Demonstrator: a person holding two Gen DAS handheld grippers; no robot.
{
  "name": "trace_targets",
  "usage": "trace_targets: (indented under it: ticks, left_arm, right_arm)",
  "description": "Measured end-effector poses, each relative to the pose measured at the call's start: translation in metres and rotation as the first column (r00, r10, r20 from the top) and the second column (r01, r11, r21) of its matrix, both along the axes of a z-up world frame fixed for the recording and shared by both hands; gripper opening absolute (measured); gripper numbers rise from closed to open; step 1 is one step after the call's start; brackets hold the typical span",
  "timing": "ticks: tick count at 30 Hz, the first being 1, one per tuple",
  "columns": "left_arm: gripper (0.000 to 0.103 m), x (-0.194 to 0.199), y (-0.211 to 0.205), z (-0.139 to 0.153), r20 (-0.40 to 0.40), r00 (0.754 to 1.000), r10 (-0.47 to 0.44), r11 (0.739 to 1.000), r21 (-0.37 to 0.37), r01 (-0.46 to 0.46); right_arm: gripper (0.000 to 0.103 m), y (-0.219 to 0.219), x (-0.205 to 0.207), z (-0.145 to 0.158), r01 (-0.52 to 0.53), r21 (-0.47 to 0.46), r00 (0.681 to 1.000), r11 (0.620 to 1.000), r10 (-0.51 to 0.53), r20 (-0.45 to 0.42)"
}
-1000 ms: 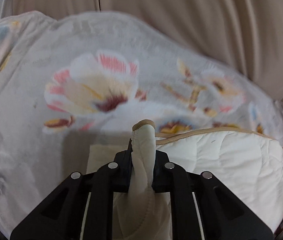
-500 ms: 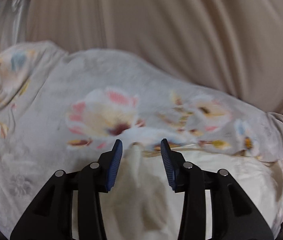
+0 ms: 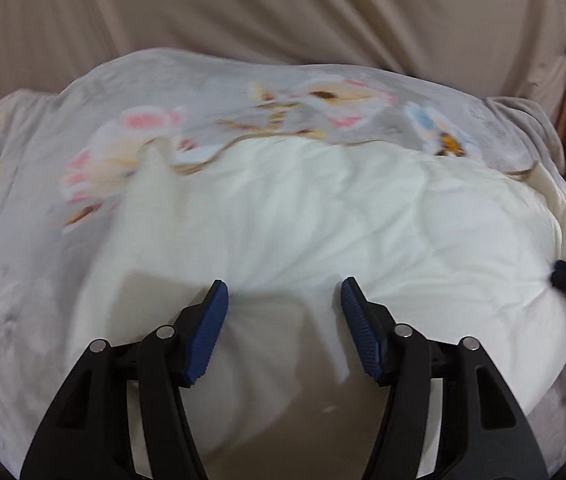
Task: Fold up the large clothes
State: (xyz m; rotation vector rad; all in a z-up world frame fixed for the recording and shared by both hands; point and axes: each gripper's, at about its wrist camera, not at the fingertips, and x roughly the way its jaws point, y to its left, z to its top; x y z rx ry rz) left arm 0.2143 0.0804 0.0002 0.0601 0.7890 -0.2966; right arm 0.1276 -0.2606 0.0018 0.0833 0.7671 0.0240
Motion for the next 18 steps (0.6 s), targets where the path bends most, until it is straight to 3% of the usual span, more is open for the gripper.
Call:
trace_targets:
  ticks: [1,2,4,8,10,12,15,18]
  left_arm:
    - [0.058,0.0,0.013,-0.004,-0.008,1.0,0.029,1.0,-0.005,-0.029]
    - [0.058,-0.001,0.023,-0.005,-0.009,0.998,0.055,0.998,-0.011,-0.055]
    - [0.058,-0.003,0.037,-0.008,-0.002,0.994,0.107,0.994,0.005,-0.107]
    - [0.058,0.0,0.044,-0.011,-0.026,0.989,0.144,0.989,-0.019,-0.144]
    - [0.058,0.001,0.042,-0.013,-0.027,0.987,0.161,0.987,-0.013,-0.161]
    - [0.058,0.001,0.041,-0.015,-0.024,0.985,0.17,0.985,-0.011,-0.17]
    - [0.058,0.001,0.043,-0.015,-0.03,0.985,0.171,0.985,-0.022,-0.172]
    - [0.058,0.001,0.044,-0.015,-0.035,0.985,0.167,0.985,-0.028,-0.168]
  right_arm:
    - [0.019,-0.021,-0.006,-0.006,0.058,0.014,0.998,0.998,-0.058,-0.004]
    - [0.009,-0.04,-0.012,-0.012,0.09,0.05,0.996,0.995,-0.09,-0.006]
    - [0.0,-0.058,-0.02,-0.02,0.146,0.086,0.989,0.986,-0.145,-0.015]
    - [0.0,-0.051,-0.011,-0.018,0.196,0.05,0.981,0.979,-0.195,-0.027]
    - [0.013,-0.036,-0.007,0.0,0.192,0.014,0.981,0.981,-0.192,0.01]
    - [0.015,-0.019,-0.001,0.022,0.139,0.004,0.988,0.99,-0.138,0.07]
    - [0.017,0.002,0.027,0.046,0.112,-0.072,0.984,0.991,-0.101,0.145]
    - [0.018,-0.017,0.073,0.043,0.165,-0.058,0.981,0.985,-0.158,0.109]
